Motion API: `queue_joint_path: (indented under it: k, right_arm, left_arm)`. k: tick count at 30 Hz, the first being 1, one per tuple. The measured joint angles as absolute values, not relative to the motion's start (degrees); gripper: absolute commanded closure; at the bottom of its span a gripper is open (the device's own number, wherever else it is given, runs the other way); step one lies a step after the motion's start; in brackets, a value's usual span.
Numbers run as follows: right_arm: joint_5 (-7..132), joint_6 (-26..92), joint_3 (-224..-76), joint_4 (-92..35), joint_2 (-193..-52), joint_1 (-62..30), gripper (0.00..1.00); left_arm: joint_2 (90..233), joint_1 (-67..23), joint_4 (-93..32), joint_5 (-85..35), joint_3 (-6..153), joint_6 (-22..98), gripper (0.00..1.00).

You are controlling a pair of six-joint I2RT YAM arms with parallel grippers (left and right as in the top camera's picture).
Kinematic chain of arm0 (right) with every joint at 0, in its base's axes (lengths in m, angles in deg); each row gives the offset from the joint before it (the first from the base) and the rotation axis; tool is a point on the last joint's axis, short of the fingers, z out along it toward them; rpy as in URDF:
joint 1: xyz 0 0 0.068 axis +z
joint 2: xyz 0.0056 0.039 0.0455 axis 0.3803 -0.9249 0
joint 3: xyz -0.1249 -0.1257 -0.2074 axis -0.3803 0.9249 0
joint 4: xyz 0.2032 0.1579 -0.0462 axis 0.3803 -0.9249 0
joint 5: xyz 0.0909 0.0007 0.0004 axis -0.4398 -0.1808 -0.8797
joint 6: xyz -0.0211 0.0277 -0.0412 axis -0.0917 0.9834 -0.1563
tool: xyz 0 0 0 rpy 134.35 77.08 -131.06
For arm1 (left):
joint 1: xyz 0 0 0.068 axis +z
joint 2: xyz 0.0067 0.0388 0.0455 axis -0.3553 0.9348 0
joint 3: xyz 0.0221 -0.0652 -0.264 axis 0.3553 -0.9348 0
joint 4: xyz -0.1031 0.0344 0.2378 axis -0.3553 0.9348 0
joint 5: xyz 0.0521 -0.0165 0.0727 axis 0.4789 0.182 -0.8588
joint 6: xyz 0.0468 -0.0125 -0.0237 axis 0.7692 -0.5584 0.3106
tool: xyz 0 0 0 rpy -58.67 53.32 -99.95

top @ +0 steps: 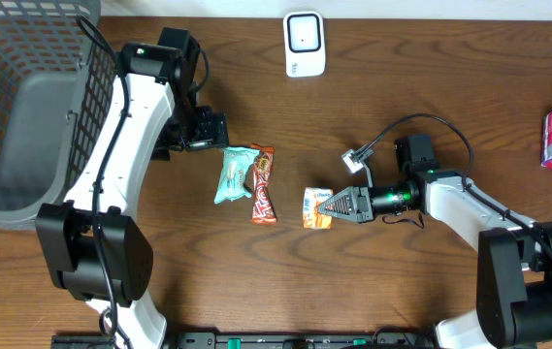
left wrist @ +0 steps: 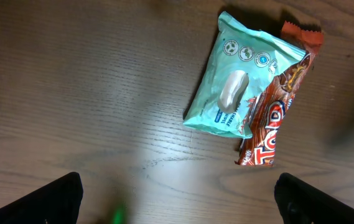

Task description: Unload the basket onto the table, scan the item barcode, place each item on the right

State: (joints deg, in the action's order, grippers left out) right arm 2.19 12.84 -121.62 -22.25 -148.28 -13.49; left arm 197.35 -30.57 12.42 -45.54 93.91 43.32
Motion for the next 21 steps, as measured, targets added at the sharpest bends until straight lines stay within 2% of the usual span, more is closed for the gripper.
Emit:
queue_joint_path:
  k: [4,9,15,21]
  right_arm:
    - [4.23,14.86,-121.8,-22.32,-148.28,-13.49,0.99]
    - [17.71,23.73,-125.93,-27.78,-148.46,-13.07,0.99]
    - [44.25,30.11,-141.78,-41.66,-148.91,-8.42,0.99]
    - [73.05,30.77,-157.27,-36.57,-148.87,-2.14,0.99]
  left_arm:
    - [197.35,-30.57,12.42,-45.54,93.91,43.32,0.02]
    - [197.35,-30.57,12.44,-45.54,93.91,43.32,0.02]
    - [197.35,-30.57,12.44,-45.54,93.91,43.32,0.02]
    - [197.35,-30.57,12.42,-45.54,93.91,43.32,0.02]
